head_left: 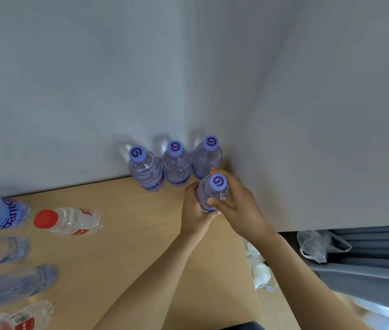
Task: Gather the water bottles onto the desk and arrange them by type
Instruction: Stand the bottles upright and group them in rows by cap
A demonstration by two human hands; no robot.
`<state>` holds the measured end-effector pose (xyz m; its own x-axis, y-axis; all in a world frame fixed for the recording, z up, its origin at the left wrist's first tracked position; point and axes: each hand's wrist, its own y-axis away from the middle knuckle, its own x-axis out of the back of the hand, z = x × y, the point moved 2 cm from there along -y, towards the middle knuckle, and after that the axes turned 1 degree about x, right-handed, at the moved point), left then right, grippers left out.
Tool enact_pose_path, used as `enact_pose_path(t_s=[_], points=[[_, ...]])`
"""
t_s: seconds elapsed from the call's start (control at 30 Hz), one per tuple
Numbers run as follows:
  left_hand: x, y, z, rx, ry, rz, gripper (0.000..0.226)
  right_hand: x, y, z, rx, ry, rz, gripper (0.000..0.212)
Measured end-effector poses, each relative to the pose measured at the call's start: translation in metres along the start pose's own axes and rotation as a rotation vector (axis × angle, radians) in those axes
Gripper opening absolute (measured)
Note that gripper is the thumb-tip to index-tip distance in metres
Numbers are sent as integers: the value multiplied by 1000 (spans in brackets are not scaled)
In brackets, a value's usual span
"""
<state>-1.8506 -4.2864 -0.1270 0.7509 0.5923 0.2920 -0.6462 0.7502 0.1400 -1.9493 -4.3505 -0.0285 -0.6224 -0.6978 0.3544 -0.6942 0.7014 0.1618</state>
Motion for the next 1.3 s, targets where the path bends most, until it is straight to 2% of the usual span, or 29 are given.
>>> enact_pose_path(t_s=[0.27,0.53,0.7,0.8,1.03,1.2,1.3], points=[[-2,-8,0,35,-11,44,60,3,-16,-1,110,49,31,59],[2,-8,3,17,-38,18,60,1,-16,-3,76,66,18,62],[21,4,4,70,-94,-61,63,2,-13,-11,44,84,36,61],[41,16,8,103,-104,-55,72,6,-13,-25,46,115,52,68],[109,40,41,145,14,-23,63,3,-5,-80,226,145,155,63],[172,67,71,97,85,39,53,-40,2,-125,270,78,102,61],[217,89,80,79,125,141,51,-79,7,-145,289,53,38,60]])
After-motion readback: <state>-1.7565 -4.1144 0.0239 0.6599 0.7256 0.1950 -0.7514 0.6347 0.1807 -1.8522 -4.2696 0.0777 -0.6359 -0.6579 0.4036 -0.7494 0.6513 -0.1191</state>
